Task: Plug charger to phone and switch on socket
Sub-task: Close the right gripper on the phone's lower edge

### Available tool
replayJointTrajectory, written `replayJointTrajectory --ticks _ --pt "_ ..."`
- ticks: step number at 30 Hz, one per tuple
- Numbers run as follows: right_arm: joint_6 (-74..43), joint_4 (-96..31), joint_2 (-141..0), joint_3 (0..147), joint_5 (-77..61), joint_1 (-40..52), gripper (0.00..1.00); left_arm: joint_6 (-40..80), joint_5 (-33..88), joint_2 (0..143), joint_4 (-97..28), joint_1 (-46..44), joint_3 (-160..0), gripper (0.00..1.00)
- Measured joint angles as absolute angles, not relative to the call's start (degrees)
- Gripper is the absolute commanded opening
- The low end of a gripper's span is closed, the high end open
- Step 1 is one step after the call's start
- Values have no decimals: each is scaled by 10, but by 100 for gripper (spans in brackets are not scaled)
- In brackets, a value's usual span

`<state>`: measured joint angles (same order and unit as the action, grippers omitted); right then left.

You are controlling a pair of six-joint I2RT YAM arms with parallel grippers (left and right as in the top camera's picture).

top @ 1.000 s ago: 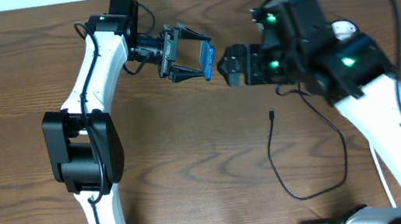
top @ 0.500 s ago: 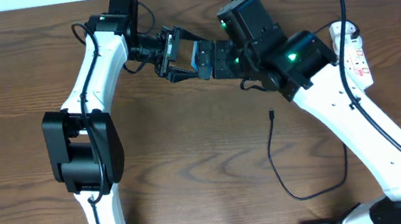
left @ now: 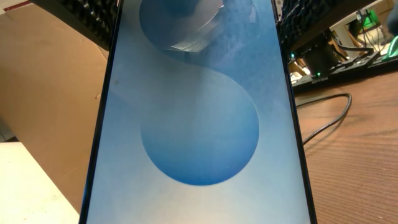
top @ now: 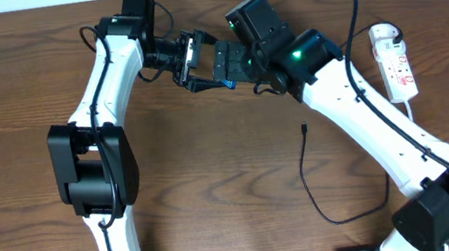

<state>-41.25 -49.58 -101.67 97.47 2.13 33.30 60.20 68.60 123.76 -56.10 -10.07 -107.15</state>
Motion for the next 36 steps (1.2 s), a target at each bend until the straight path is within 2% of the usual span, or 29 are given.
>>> replayJointTrajectory --ticks 3,8,17,22,26,36 --pt "-415 -489 -1021 975 19 333 78 602 684 1238 -561 -101 -1072 72" --pt "-416 -477 -1026 975 18 333 75 602 672 1238 -561 -102 -1072 72" --pt "-416 -465 -1054 975 20 333 50 602 671 1238 -561 -111 -1072 72" --pt "-416 -462 -1054 975 25 333 45 602 671 1238 -561 -111 -1072 73" --pt "-415 -462 -1054 975 30 333 34 602 671 1238 -561 -111 -1072 72" --pt "-416 -464 -1054 975 34 333 24 602 671 1238 -561 -111 -1072 73"
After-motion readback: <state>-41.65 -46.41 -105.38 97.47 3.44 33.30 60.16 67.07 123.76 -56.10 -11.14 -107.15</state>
